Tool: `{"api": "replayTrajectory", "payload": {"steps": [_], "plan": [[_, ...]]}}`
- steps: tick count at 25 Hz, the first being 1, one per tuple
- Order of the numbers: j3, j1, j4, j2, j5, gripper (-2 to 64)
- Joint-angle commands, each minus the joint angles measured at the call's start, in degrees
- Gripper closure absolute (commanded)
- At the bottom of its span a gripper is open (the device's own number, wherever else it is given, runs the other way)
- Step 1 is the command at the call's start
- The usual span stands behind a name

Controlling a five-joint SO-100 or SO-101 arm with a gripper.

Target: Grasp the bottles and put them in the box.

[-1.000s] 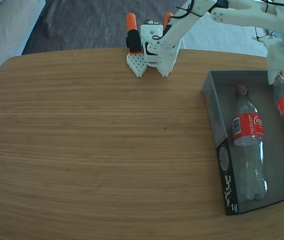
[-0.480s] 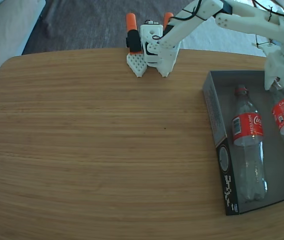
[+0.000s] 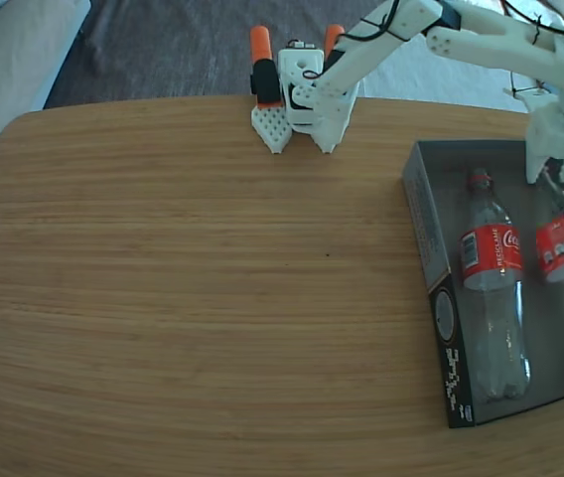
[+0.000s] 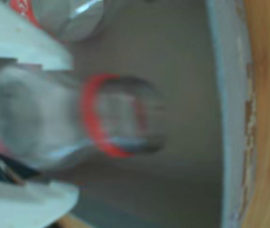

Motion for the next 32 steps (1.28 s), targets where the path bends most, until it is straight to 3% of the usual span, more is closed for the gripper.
{"api": "replayTrajectory", "payload": {"steps": [1,8,13,22,29,32], "plan": [[-2.5,0.0,1.3,2.1,1.1,24.8],[-3.2,2.8,2.0,2.6,1.3,28.2],[-2.6,12.4,2.5,7.4,1.3,31.2],[-2.2,33.1,12.3,17.0,1.2,32.0],[15.5,41.1,11.3,30.1,2.9,38.7],[24.2,45.2,7.1,37.5,7.6,41.4]]}}
